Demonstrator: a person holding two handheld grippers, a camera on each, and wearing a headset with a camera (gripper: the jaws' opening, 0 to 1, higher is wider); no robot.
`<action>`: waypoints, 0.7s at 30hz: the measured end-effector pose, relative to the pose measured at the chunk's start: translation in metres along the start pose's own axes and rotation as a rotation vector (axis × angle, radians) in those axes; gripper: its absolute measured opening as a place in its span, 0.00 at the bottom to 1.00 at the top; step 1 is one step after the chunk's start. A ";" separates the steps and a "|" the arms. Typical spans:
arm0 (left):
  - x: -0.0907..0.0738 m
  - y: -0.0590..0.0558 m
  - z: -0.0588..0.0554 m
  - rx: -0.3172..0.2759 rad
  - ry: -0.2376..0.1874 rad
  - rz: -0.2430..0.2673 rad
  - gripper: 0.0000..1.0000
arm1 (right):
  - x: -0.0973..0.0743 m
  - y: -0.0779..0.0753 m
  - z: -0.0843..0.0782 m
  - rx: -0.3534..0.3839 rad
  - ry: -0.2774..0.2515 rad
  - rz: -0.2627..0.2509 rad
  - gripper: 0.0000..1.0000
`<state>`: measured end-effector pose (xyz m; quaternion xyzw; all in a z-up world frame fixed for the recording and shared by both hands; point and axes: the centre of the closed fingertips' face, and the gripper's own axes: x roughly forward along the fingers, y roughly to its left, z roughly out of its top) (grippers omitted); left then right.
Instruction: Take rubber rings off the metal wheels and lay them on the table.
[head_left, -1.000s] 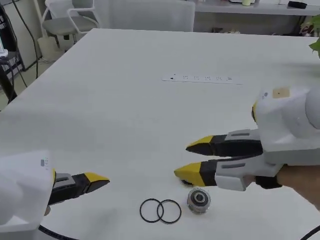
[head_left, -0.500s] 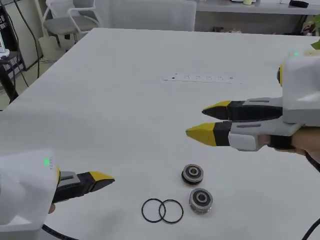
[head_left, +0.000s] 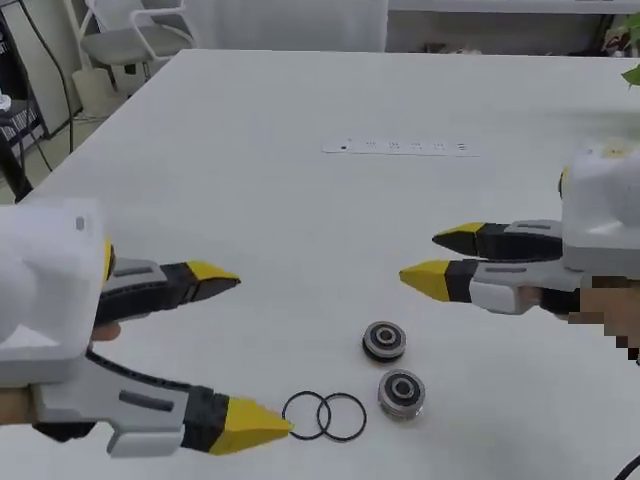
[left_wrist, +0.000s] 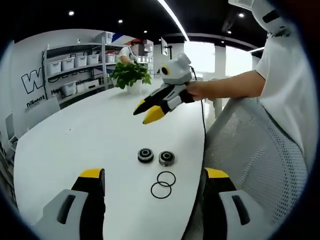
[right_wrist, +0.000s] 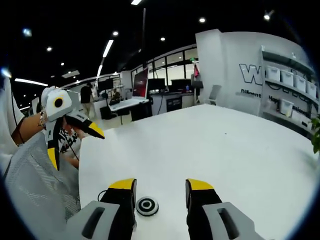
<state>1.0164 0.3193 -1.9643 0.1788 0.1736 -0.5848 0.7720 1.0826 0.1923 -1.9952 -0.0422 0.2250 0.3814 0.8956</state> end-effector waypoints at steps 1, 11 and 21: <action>0.001 0.003 0.003 0.013 0.001 0.003 0.77 | 0.001 -0.002 -0.005 0.002 0.016 -0.004 0.37; 0.025 0.026 0.040 0.101 -0.050 0.027 0.69 | 0.012 0.000 -0.039 -0.028 0.134 0.003 0.38; 0.058 0.032 0.051 0.129 -0.061 0.021 0.57 | 0.017 0.002 -0.070 -0.070 0.253 0.024 0.37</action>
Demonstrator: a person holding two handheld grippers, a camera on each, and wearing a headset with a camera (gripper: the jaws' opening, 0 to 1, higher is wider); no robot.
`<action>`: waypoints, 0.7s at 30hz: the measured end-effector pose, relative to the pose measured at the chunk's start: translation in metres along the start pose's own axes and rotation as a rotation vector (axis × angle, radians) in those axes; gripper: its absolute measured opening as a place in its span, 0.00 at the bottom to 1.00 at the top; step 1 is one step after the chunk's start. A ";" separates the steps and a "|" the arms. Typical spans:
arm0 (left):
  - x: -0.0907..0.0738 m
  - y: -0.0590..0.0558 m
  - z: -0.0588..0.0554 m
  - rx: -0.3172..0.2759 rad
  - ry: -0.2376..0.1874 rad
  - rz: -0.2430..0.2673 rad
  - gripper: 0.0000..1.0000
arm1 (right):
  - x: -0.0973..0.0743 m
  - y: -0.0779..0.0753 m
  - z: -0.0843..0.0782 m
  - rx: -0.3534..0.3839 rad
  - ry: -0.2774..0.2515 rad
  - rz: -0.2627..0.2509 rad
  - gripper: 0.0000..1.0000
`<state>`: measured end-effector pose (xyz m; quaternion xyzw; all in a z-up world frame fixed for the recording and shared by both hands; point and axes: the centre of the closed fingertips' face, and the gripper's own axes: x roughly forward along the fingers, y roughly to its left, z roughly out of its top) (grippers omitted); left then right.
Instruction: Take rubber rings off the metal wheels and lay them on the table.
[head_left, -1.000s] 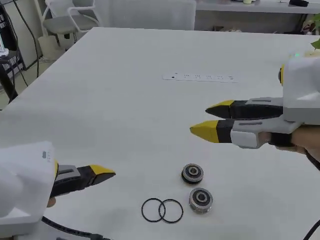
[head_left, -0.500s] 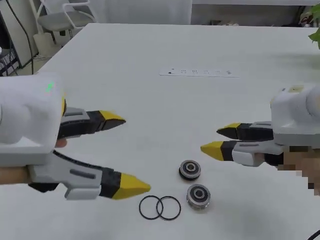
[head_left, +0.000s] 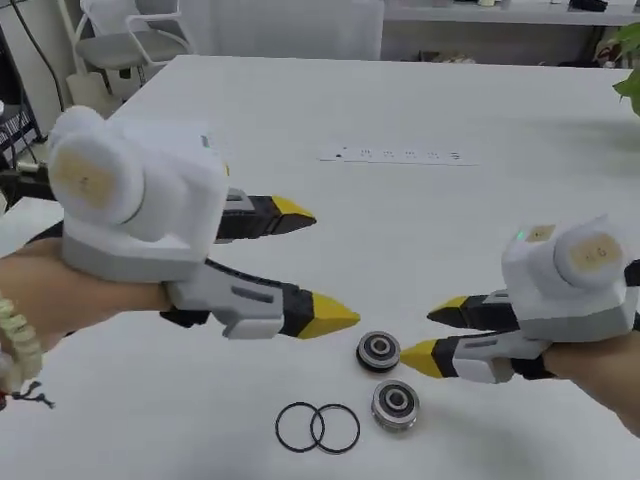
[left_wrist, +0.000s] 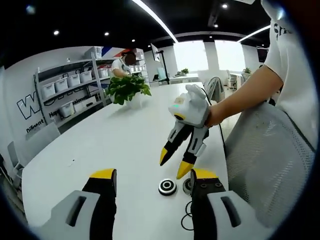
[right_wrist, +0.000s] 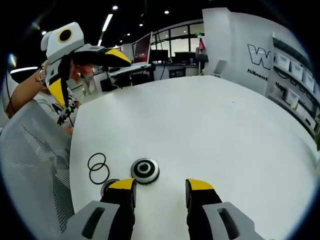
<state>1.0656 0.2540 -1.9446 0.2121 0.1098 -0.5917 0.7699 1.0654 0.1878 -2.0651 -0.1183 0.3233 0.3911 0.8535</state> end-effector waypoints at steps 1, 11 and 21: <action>0.003 0.001 0.001 0.000 0.000 0.000 0.56 | 0.002 0.001 -0.003 -0.002 0.015 0.004 0.37; 0.043 0.004 -0.005 -0.034 0.013 -0.034 0.52 | 0.007 0.007 -0.012 -0.025 0.048 0.023 0.36; 0.067 -0.005 -0.043 -0.038 0.078 -0.042 0.42 | 0.011 0.015 -0.009 -0.018 0.034 0.056 0.38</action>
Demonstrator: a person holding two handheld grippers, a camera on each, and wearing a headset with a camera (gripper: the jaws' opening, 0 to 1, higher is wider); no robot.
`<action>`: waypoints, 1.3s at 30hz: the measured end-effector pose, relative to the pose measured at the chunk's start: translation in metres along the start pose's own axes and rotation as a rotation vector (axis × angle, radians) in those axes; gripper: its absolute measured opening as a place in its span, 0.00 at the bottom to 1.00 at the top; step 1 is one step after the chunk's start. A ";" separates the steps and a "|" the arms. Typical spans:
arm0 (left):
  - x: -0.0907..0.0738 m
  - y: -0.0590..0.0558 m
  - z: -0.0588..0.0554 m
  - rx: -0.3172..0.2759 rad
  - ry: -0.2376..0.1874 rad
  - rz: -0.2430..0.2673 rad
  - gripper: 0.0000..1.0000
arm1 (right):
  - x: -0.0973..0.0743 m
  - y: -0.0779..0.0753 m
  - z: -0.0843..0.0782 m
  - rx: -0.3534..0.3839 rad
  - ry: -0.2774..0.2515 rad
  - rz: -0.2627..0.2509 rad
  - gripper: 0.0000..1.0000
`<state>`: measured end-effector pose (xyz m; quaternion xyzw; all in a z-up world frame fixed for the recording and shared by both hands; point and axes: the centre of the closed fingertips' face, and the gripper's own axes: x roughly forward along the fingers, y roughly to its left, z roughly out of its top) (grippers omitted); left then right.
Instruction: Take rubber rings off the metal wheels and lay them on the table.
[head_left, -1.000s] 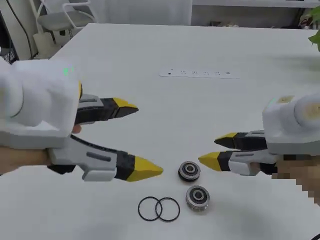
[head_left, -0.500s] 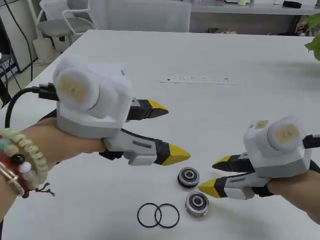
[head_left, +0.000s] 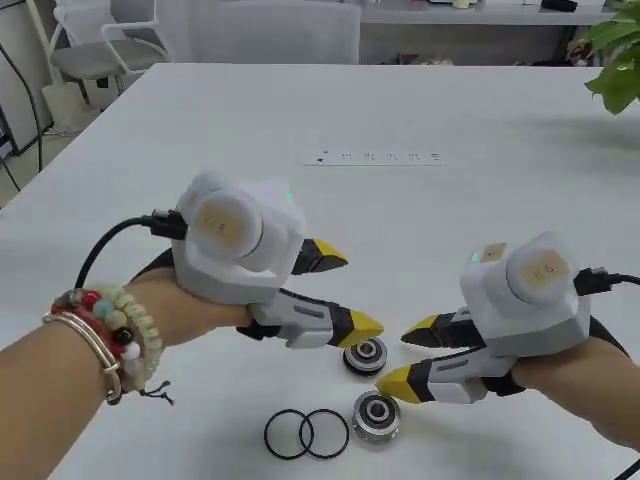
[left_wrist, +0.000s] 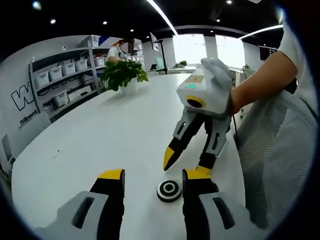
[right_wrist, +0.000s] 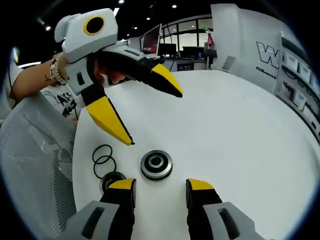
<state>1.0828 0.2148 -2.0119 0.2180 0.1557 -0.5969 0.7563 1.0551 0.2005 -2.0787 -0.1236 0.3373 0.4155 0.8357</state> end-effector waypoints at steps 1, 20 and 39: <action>0.001 -0.001 -0.003 -0.004 0.000 0.006 0.40 | 0.000 0.000 0.000 0.002 -0.001 0.001 0.38; 0.023 -0.020 -0.034 -0.063 0.032 -0.014 0.12 | 0.008 0.007 0.005 0.011 -0.025 0.008 0.36; 0.027 -0.022 -0.041 -0.089 0.006 -0.024 0.09 | 0.013 0.009 0.005 -0.004 -0.019 -0.005 0.27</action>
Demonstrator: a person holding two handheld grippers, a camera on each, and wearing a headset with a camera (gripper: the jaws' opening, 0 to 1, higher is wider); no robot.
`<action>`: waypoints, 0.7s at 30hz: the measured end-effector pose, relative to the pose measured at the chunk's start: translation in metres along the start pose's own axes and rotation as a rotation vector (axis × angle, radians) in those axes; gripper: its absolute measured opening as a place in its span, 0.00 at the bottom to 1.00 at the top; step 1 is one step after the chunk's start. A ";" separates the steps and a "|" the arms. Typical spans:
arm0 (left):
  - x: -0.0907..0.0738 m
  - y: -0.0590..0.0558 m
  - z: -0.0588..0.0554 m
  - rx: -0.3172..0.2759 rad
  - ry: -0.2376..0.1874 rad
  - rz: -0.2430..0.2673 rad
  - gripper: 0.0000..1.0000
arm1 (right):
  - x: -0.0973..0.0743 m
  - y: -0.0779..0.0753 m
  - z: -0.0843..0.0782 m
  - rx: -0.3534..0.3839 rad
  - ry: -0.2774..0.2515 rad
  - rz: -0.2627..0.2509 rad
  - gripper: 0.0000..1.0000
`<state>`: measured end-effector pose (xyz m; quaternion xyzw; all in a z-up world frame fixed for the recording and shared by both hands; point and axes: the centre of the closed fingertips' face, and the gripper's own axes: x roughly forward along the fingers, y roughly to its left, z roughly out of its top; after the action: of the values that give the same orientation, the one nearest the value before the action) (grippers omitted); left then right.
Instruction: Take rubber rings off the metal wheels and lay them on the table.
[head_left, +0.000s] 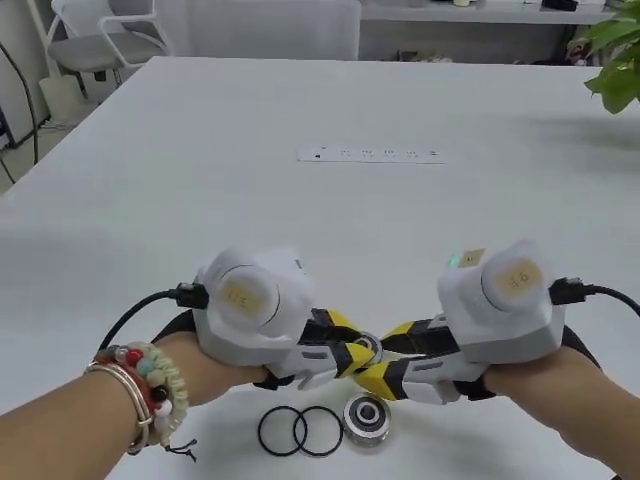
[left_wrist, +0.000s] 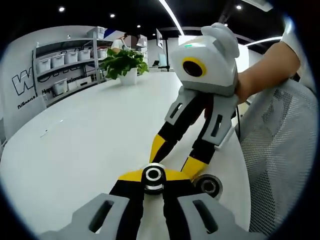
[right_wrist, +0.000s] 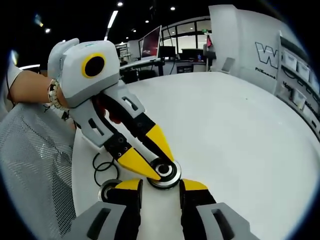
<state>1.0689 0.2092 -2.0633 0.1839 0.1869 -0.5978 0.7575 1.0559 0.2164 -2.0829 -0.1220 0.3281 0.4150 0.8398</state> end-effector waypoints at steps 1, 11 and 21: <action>0.000 0.000 0.000 -0.002 -0.001 0.000 0.09 | 0.000 -0.001 0.000 -0.007 0.001 -0.005 0.24; 0.000 -0.001 0.000 -0.014 -0.011 0.007 0.09 | -0.003 -0.003 -0.001 -0.023 0.008 0.000 0.19; 0.000 -0.002 0.001 -0.016 -0.014 0.009 0.09 | -0.006 -0.004 -0.004 0.014 0.015 0.022 0.14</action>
<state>1.0675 0.2085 -2.0628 0.1745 0.1854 -0.5943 0.7629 1.0543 0.2085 -2.0819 -0.1153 0.3387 0.4210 0.8335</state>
